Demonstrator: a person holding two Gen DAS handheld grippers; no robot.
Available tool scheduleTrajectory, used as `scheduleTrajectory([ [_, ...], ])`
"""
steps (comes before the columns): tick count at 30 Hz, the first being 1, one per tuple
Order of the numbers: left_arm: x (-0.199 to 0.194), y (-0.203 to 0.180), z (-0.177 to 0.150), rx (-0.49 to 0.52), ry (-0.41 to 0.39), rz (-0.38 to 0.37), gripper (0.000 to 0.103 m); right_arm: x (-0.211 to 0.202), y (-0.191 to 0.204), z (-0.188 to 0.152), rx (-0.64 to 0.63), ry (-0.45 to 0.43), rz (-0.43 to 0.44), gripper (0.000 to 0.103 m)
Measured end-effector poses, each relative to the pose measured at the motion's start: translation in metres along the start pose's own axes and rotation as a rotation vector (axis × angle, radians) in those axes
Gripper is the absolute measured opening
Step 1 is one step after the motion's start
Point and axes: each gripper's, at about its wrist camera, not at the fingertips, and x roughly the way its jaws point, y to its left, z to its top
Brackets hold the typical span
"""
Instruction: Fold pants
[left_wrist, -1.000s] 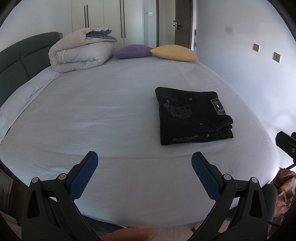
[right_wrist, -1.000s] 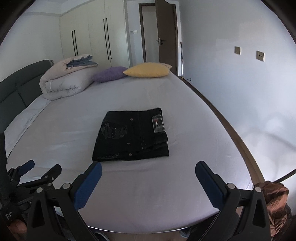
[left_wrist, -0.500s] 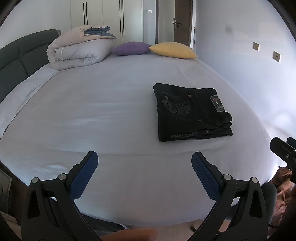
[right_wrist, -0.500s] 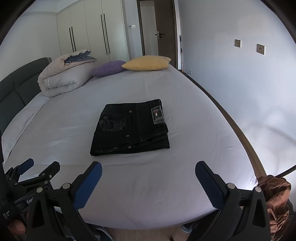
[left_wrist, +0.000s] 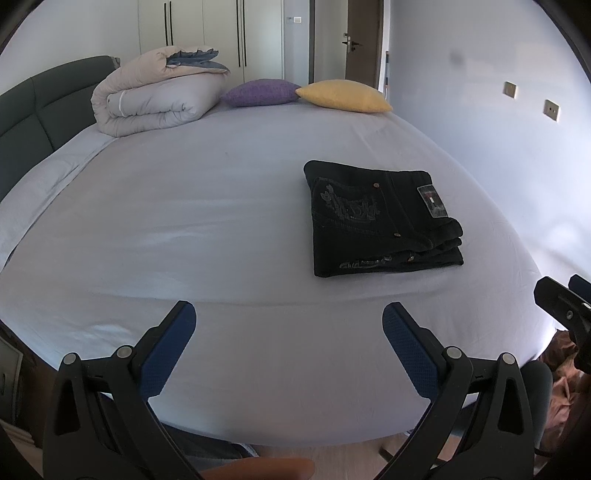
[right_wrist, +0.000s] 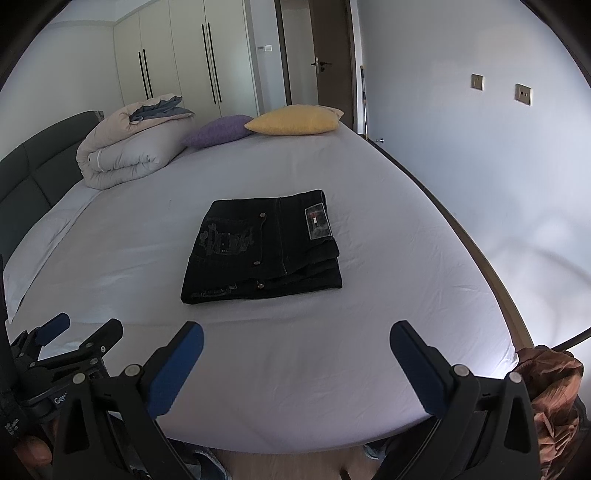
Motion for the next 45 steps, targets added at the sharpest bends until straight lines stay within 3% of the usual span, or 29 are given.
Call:
scheduleTrajectory([
  [45, 0.0027, -0.0019, -0.0037, -0.004, 0.011, -0.003, 0.103, 0.0042, 0.0037, -0.0082, 0.0, 0.017, 0.003, 0.103],
])
